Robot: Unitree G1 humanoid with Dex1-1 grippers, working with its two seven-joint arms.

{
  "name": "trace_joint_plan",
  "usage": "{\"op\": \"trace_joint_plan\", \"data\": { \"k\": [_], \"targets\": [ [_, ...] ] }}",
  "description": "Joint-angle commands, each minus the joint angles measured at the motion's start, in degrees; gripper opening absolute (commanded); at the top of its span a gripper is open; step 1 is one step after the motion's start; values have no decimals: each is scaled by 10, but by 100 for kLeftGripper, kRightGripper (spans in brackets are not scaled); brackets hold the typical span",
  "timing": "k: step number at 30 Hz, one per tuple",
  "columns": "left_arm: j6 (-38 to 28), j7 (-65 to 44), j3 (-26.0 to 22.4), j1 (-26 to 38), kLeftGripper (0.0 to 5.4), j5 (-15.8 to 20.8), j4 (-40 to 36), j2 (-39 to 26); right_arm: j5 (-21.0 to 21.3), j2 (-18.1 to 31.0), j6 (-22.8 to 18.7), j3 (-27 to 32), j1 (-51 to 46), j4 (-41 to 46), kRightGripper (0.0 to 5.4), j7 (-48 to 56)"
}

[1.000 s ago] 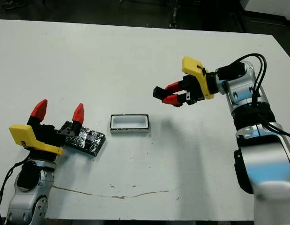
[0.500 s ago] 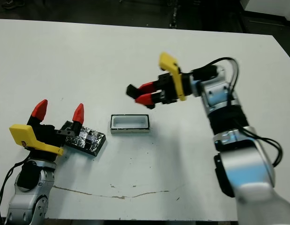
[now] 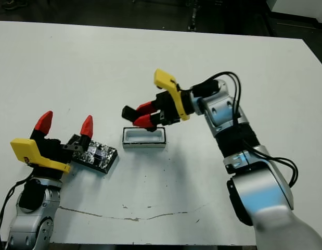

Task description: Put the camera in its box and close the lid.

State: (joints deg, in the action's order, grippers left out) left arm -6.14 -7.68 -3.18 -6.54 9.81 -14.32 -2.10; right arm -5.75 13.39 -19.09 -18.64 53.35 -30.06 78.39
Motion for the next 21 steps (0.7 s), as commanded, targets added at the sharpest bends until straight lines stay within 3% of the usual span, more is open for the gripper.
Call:
{"op": "trace_joint_plan", "data": {
  "k": [1,21],
  "targets": [
    [0,3,2,-4,540,-4,4,1,-2,0,9,-5,-9,-15,167,8],
    [-1,-3,0,-3,540,8,6,0,30,6,37,-29,-14,-49,167,-2]
  ]
}}
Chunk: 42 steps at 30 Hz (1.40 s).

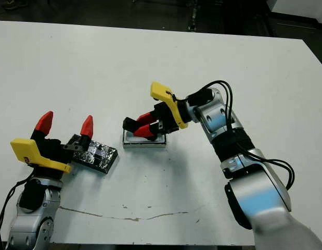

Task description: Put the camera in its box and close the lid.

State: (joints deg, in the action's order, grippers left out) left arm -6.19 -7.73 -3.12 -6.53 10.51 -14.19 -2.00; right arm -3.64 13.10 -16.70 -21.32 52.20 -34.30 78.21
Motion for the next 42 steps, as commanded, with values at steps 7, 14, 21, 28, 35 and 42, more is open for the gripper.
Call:
{"op": "trace_joint_plan", "data": {
  "k": [7,14,21,28,35,42],
  "targets": [
    [-1,-3,-1,-2,540,-3,3,-4,27,24,24,-9,-6,5,167,-7],
    [-2,1,0,-3,540,-9,3,-4,41,38,30,-11,-3,-2,167,-3],
    [-2,-2,-1,-3,540,-6,4,-4,45,48,35,-11,-2,-8,167,5],
    [-3,-3,-1,-4,540,-1,4,-2,47,56,54,-12,1,-25,167,16],
    [-2,-3,-1,-5,540,1,4,-2,53,56,68,-14,0,-38,167,11],
    [-3,-5,0,-6,540,1,3,-4,78,63,73,-21,-10,-4,167,-27]
  ]
}}
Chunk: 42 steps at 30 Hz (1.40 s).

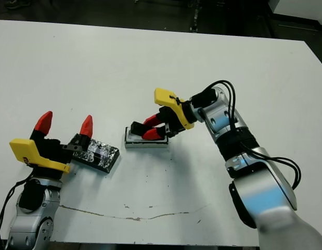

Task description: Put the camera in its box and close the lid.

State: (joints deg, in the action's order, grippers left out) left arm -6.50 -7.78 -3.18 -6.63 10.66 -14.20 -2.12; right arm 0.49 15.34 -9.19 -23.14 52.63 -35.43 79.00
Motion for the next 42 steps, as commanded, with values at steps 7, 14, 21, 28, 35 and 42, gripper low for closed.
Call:
{"op": "trace_joint_plan", "data": {
  "k": [7,14,21,28,35,42],
  "targets": [
    [-1,-7,0,-5,540,5,5,0,58,43,16,-19,-17,23,243,-43],
    [-2,-8,-1,-4,540,3,6,-2,52,38,64,-14,-12,-4,349,-36],
    [1,-7,0,-5,540,4,5,-1,43,47,67,-2,-8,0,459,-26],
    [7,-3,1,-4,540,1,2,-1,17,60,50,27,-9,29,539,-21],
    [6,-5,0,-4,540,3,3,-1,-4,78,-28,49,0,58,539,-9],
    [8,-2,1,-4,540,0,3,-1,-21,95,-55,82,3,90,539,-29]
  ]
}}
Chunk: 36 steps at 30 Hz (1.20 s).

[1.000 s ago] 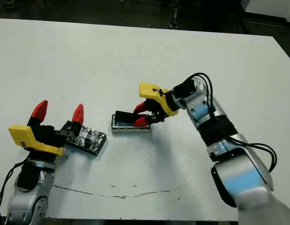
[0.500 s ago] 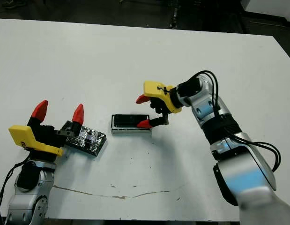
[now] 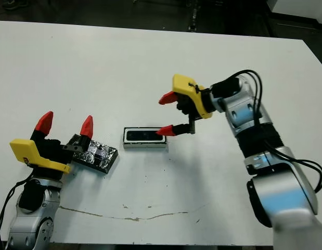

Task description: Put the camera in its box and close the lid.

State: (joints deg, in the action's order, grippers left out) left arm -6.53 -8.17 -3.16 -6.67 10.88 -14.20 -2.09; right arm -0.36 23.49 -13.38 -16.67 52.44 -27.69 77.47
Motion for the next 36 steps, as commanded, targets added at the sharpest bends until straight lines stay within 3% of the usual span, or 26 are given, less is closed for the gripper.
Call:
{"op": "trace_joint_plan", "data": {
  "k": [1,8,14,19,25,29,31,36],
  "targets": [
    [7,3,1,-3,540,-5,3,-1,-21,11,-14,29,1,16,539,-24],
    [5,1,1,-4,540,-4,2,-1,-86,-11,-54,127,-91,125,538,-173],
    [-10,-7,-9,1,540,3,2,-7,-126,-48,-29,202,-292,343,462,-326],
    [-47,-37,-34,22,540,16,7,-34,-177,-67,-7,238,-432,438,383,-368],
    [-40,-106,-56,62,540,2,-2,-136,-195,-111,56,255,-556,469,291,-426],
    [-10,-211,-59,108,540,-6,6,-264,-210,-135,81,258,-606,475,224,-452],
    [19,-267,-58,134,540,10,13,-319,-202,-137,91,255,-621,477,194,-465],
    [89,-488,-26,258,540,110,107,-412,-196,-141,87,246,-621,473,114,-499]
  ]
}}
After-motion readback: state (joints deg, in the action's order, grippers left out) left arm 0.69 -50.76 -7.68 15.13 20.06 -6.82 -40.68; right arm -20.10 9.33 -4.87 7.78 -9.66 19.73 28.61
